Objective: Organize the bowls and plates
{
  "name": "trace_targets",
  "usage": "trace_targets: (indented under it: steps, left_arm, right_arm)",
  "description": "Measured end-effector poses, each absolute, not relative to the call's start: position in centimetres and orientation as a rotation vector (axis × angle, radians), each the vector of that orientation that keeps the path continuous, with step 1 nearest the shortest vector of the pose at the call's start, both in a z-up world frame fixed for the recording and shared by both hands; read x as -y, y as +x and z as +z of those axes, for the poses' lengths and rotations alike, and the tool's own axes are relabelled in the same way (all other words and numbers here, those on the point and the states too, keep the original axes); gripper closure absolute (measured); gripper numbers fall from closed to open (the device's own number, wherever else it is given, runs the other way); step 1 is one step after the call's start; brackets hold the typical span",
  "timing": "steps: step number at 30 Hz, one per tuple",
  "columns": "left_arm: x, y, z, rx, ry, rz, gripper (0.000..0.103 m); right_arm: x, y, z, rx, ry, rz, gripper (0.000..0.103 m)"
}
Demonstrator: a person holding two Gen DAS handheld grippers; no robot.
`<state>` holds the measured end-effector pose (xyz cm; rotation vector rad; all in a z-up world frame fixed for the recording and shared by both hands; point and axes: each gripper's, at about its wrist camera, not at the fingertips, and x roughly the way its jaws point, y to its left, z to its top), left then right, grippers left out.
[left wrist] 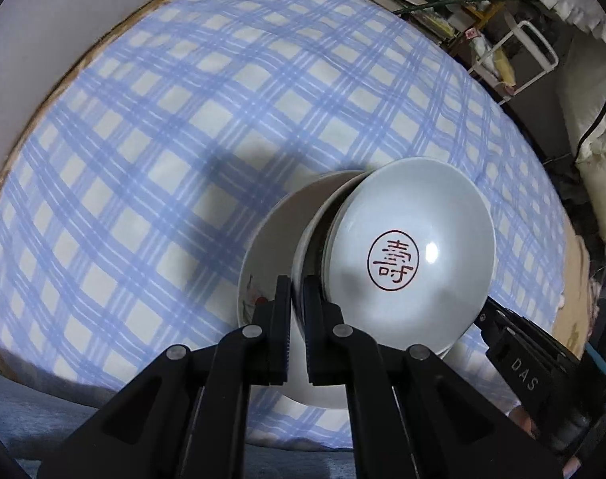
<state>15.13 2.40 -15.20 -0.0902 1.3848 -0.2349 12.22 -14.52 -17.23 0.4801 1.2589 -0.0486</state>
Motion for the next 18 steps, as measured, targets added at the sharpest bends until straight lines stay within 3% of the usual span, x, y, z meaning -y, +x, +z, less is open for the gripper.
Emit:
trace_targets:
  steps: [12,14,16,18]
  left_arm:
    - [-2.3,12.2,-10.2,-1.224,0.039,-0.224,0.087]
    - [-2.4,11.4,-8.9,-1.176,0.069,-0.197,0.083]
    - [-2.6,11.0,-7.8,-1.133,0.085,-0.169,0.077]
    - [-3.2,10.4,-6.7,-1.093,0.084,-0.148,0.068]
  right_arm:
    - [15.4,9.9,-12.3,-1.122,0.389,-0.051,0.091]
    - [15.8,9.2,-10.9,-1.088,0.386,-0.054,0.087]
    - [16.2,8.3,-9.4,-1.051,0.370,-0.064,0.068]
    - [16.5,7.4,-7.9,-1.000,0.343,-0.082,0.059]
